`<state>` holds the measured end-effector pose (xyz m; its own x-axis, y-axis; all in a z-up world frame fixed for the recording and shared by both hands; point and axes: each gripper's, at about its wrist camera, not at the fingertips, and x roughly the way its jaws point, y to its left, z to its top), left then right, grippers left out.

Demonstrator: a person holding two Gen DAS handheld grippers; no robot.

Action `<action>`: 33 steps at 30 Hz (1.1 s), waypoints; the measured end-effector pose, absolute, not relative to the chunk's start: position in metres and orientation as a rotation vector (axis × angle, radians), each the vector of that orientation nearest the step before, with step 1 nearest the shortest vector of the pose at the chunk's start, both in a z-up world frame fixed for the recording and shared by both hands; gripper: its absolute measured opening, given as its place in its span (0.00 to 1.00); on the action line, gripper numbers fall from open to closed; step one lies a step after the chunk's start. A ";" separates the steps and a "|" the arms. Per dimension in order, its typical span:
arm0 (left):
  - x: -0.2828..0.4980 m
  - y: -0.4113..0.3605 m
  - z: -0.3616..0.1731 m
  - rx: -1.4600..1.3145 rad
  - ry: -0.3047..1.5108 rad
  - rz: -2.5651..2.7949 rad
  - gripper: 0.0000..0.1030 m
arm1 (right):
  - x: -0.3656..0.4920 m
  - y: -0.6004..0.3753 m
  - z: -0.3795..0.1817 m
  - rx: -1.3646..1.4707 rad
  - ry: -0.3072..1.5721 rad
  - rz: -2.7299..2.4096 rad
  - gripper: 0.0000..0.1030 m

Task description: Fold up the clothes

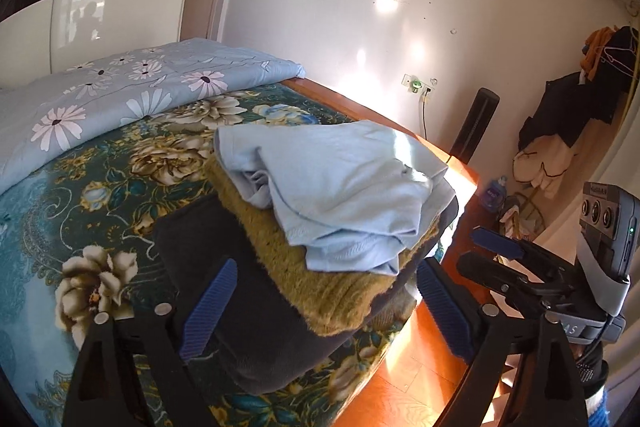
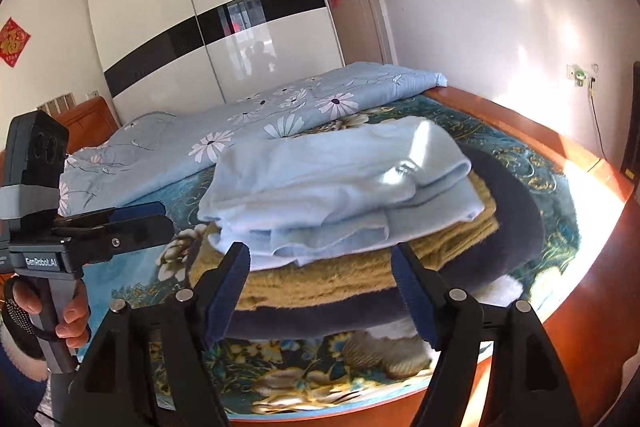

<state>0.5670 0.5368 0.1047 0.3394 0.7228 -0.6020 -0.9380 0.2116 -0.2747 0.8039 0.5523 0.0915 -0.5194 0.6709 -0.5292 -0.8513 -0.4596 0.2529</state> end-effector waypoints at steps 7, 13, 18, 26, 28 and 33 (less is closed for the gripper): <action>0.564 0.493 0.092 -0.590 0.370 1.247 1.00 | 0.799 0.518 0.086 -0.403 0.597 2.005 0.92; 0.567 0.466 0.089 -0.568 0.382 1.234 1.00 | 0.797 0.493 0.084 -0.365 0.580 1.930 1.00; 0.568 0.450 0.085 -0.534 0.414 1.328 1.00 | 0.794 0.472 0.073 -0.394 0.591 1.846 1.00; 0.567 0.423 0.059 -0.556 0.490 1.395 1.00 | 0.783 0.433 0.046 -0.485 0.616 1.726 1.00; 0.566 0.417 0.052 -0.569 0.503 1.407 1.00 | 0.781 0.425 0.043 -0.498 0.620 1.719 1.00; 0.567 0.402 0.038 -0.593 0.534 1.412 1.00 | 0.776 0.411 0.033 -0.549 0.636 1.697 1.00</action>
